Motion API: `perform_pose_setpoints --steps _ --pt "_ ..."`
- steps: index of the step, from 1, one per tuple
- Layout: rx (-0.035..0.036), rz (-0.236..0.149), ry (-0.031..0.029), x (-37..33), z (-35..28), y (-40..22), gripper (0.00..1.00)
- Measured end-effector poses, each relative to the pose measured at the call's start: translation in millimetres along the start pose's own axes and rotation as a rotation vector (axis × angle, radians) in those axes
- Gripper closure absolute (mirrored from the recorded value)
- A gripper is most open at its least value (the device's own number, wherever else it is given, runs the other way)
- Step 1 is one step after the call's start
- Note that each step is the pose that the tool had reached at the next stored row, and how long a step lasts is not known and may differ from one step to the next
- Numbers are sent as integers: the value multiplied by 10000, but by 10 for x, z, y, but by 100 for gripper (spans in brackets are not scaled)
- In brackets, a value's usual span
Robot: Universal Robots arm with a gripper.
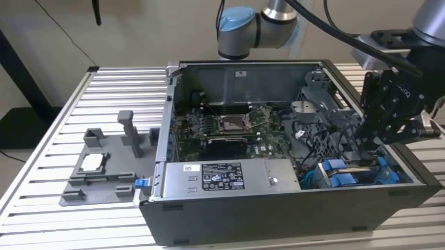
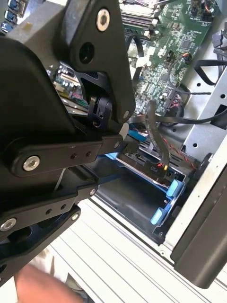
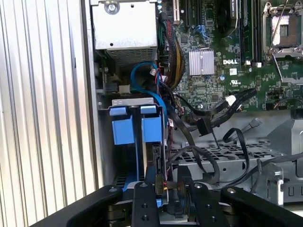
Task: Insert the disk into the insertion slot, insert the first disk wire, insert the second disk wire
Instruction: 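Insert the second disk wire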
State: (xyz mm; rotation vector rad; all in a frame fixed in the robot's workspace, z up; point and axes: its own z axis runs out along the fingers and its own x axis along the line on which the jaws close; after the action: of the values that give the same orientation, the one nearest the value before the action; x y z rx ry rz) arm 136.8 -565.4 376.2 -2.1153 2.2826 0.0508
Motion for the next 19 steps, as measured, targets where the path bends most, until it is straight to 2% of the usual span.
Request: perform_pose_setpoints --steps 4,13,19 --pt "0 0 -2 -13 -15 21 67" --pt "0 1 -4 -93 -43 103 67" --pt "-2 2 -21 -125 -87 160 67"
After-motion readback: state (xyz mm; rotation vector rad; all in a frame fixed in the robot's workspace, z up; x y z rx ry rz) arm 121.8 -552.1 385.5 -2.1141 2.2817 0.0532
